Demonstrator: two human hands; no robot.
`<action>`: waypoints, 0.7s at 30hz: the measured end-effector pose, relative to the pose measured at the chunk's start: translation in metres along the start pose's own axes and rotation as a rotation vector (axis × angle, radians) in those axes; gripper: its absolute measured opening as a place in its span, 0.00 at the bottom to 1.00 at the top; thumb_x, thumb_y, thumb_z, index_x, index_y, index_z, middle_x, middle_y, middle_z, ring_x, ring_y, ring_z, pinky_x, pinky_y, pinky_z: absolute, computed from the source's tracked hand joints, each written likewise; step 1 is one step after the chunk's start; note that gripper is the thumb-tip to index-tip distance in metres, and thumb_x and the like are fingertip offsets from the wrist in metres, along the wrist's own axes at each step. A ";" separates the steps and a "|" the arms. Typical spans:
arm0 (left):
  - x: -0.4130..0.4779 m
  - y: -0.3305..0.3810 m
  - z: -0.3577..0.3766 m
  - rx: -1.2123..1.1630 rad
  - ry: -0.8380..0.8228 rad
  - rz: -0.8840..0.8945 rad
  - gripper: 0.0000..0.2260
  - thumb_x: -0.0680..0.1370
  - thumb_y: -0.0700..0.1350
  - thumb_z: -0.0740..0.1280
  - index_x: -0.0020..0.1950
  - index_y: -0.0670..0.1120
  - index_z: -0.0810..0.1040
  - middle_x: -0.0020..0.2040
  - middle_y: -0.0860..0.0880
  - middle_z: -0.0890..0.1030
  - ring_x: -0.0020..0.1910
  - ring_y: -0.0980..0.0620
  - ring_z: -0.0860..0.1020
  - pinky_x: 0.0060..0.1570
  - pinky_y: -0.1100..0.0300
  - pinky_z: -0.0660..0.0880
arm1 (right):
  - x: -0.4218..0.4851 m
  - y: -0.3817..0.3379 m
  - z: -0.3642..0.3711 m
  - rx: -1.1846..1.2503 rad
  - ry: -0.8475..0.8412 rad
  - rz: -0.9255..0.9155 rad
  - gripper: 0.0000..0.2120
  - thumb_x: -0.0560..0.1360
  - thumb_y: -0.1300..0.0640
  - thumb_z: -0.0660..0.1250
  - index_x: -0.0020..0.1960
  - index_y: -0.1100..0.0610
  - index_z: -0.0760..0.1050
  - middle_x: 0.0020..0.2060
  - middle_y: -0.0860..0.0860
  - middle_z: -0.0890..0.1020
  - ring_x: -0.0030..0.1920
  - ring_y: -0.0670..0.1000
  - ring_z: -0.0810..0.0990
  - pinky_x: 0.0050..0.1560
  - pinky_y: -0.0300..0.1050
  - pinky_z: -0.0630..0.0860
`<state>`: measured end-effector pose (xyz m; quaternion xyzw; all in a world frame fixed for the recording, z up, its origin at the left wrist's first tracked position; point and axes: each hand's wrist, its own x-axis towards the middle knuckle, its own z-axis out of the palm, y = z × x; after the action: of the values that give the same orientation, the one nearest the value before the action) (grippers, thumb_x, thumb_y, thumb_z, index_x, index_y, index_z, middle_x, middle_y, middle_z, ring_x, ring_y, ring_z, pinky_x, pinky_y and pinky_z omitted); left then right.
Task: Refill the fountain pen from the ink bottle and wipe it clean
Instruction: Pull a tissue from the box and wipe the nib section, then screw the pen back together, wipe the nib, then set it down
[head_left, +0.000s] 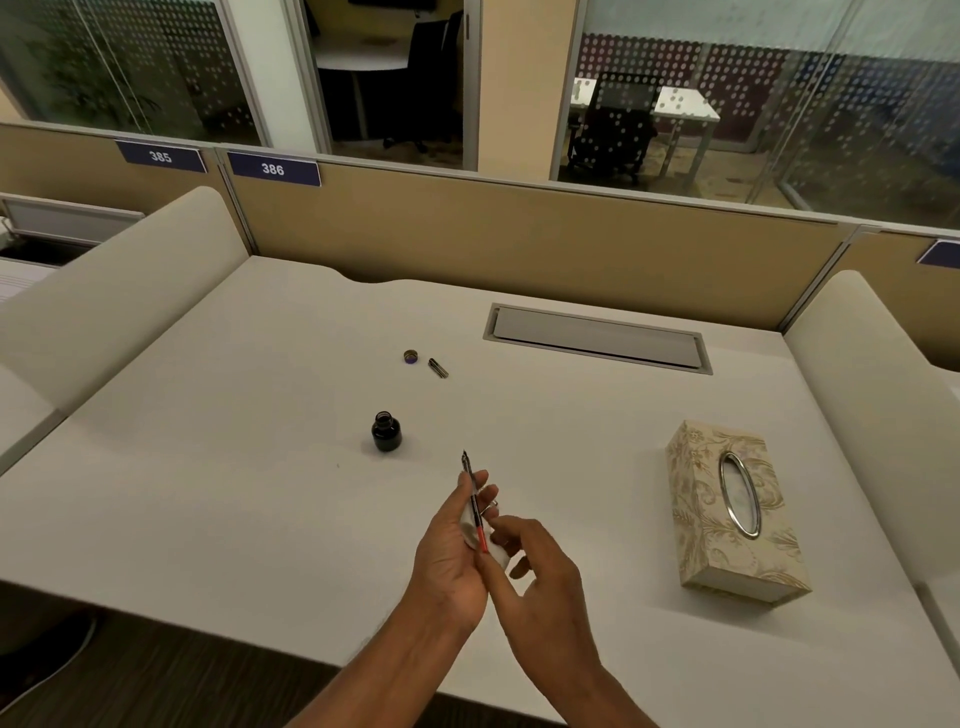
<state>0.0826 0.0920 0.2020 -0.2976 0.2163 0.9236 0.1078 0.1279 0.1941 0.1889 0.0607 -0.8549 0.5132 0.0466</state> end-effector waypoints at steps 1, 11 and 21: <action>0.002 0.000 -0.003 0.027 0.016 0.013 0.16 0.72 0.49 0.73 0.57 0.45 0.82 0.45 0.48 0.78 0.37 0.54 0.73 0.34 0.57 0.80 | -0.001 0.001 0.002 0.014 -0.017 0.020 0.13 0.77 0.54 0.72 0.58 0.42 0.77 0.50 0.37 0.81 0.51 0.45 0.80 0.44 0.34 0.76; 0.015 0.006 -0.021 0.213 0.098 0.055 0.13 0.71 0.55 0.72 0.51 0.50 0.84 0.39 0.52 0.76 0.27 0.52 0.75 0.30 0.53 0.77 | 0.002 -0.006 0.020 0.189 -0.052 0.148 0.14 0.78 0.56 0.72 0.57 0.39 0.77 0.50 0.34 0.84 0.54 0.42 0.82 0.53 0.35 0.78; 0.046 0.018 -0.041 0.196 0.144 0.095 0.12 0.77 0.53 0.71 0.55 0.49 0.84 0.42 0.50 0.74 0.34 0.53 0.71 0.53 0.47 0.73 | 0.018 0.004 0.030 0.277 -0.052 0.196 0.09 0.77 0.53 0.73 0.54 0.42 0.79 0.50 0.37 0.85 0.54 0.42 0.83 0.49 0.35 0.79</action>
<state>0.0605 0.0598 0.1504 -0.3406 0.3267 0.8783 0.0769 0.1093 0.1682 0.1738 -0.0038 -0.7788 0.6263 -0.0343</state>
